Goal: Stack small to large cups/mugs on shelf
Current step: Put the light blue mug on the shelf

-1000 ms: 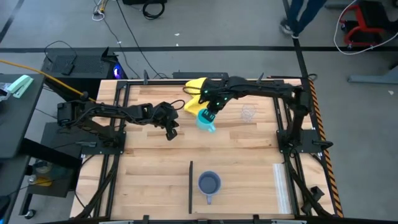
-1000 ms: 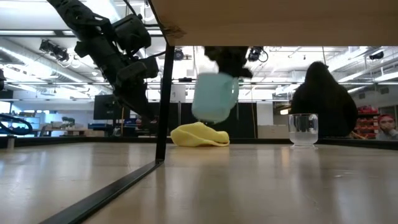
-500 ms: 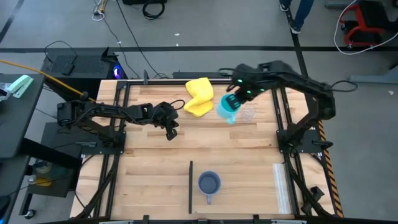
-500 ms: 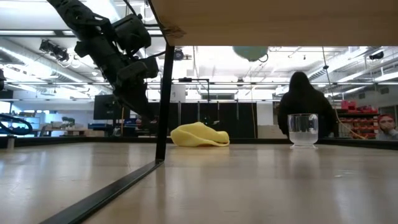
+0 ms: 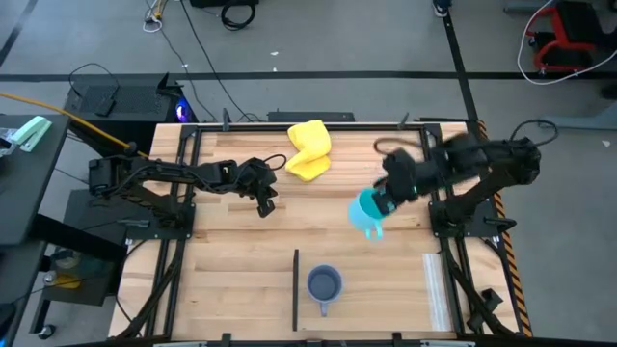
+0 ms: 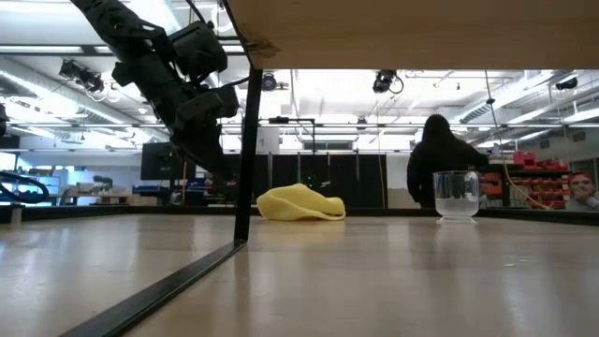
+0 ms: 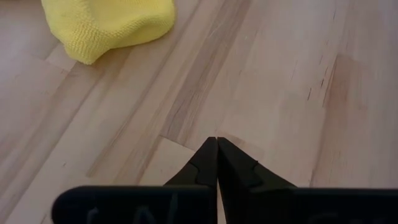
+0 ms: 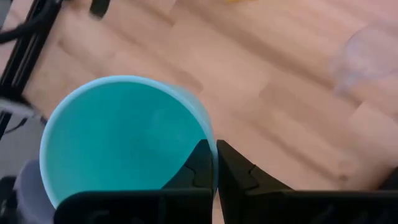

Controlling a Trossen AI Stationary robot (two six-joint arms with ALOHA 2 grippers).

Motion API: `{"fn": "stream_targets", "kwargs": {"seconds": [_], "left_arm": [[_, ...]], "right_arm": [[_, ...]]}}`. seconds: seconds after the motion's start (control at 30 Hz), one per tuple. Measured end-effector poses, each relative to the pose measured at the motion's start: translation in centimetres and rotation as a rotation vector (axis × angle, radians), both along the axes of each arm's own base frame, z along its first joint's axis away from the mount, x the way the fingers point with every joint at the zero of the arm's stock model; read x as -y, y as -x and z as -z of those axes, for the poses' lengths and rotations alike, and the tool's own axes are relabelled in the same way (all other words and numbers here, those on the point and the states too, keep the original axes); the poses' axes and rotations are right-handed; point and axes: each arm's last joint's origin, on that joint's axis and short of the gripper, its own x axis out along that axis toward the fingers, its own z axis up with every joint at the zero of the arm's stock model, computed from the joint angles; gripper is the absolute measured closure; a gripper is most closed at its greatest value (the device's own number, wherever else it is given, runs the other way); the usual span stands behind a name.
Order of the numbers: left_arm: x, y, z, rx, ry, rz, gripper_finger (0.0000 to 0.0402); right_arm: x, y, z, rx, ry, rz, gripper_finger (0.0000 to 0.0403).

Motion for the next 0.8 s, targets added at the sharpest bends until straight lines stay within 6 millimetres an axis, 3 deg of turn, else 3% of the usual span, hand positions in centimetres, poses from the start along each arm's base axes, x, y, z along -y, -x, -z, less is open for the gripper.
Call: {"fn": "stream_targets", "kwargs": {"seconds": [0.2,0.37,0.6,0.8], "left_arm": [[0.0,0.0,0.0,0.003,0.024,-0.026,0.0372],[0.0,0.0,0.0,0.004,0.042,-0.047,0.0379],[0.0,0.0,0.0,0.005,0.048,-0.055,0.0393],[0.0,0.0,0.0,0.004,0.049,-0.055,0.0376]], "right_arm": [[-5.1,0.4,1.0,-0.005,-0.011,-0.013,0.0396],[-8.7,0.8,2.9,-0.065,-0.035,-0.003,0.0396],[-12.4,1.4,5.2,-0.143,-0.039,0.017,0.0397],[-14.4,1.0,6.8,-0.181,-0.017,0.042,0.0397]]}}
